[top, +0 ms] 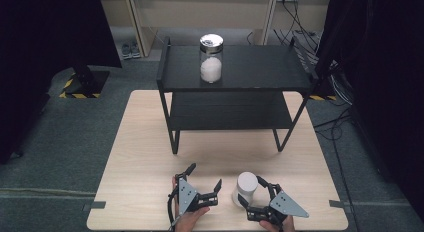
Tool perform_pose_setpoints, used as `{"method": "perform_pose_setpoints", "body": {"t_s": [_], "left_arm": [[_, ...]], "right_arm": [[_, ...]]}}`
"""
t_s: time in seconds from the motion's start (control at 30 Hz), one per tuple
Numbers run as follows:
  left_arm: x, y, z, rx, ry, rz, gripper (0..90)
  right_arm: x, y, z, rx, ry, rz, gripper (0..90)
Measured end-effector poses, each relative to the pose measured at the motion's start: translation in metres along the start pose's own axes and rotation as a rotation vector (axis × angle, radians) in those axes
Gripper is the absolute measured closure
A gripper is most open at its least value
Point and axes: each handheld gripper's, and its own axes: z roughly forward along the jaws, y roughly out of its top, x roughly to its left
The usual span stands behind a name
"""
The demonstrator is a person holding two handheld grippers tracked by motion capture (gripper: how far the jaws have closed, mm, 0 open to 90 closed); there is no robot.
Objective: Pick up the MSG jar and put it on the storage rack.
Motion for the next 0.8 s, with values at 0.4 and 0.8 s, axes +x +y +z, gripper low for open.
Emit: {"method": "perform_pose_setpoints", "body": {"t_s": [0.4, 0.8], "left_arm": [[0.0, 0.0, 0.0, -0.001, 0.002, -0.001, 0.0], [0.0, -0.001, 0.0, -0.005, 0.002, -0.003, 0.1]], "right_arm": [[-0.002, 0.001, 0.005, 0.008, 0.021, -0.026, 30.0], [0.002, 0.004, 0.011, 0.012, 0.018, -0.04, 34.7]]}}
